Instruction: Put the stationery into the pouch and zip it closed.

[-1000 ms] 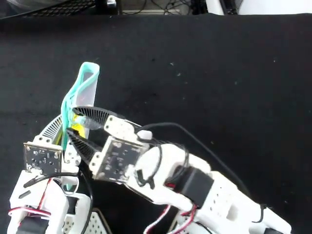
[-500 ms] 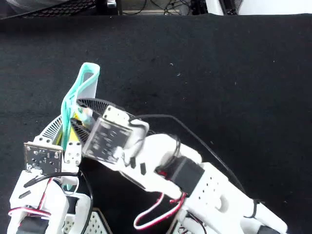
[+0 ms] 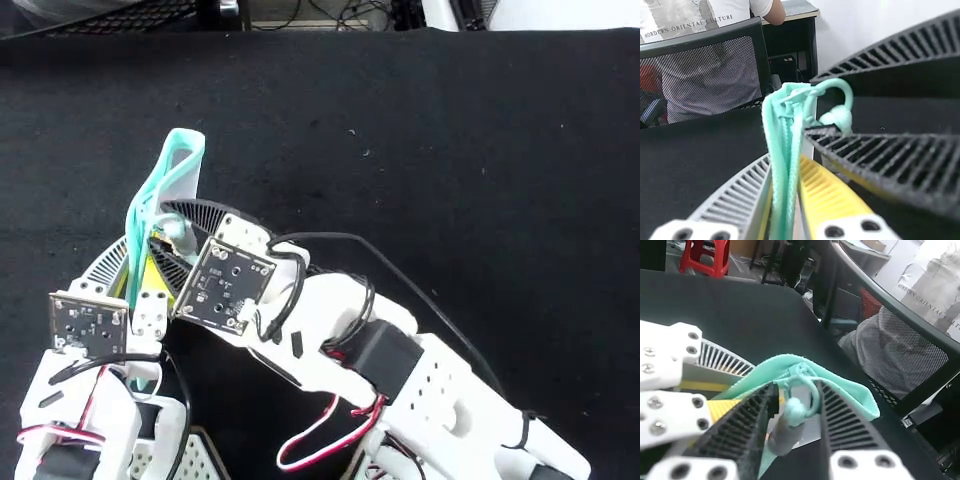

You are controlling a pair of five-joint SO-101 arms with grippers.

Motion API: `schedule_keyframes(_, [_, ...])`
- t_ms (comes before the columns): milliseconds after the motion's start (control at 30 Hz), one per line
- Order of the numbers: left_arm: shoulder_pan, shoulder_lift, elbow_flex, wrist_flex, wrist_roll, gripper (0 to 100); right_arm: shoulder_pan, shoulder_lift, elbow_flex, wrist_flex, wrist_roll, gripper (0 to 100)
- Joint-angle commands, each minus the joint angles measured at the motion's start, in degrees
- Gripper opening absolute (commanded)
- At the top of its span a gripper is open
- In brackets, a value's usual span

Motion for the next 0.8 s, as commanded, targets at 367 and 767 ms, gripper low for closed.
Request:
schedule_keyframes(367, [-0.3, -0.4, 0.6, 1.4, -0.4, 3, 0.4, -0.7, -2.2, -0.4, -0.5, 1.3])
schedule_keyframes(767, [-0.3, -0.4, 0.7, 1.4, -0.4, 3, 0.4, -0.8, -2.2, -0.4, -0.5, 1.3])
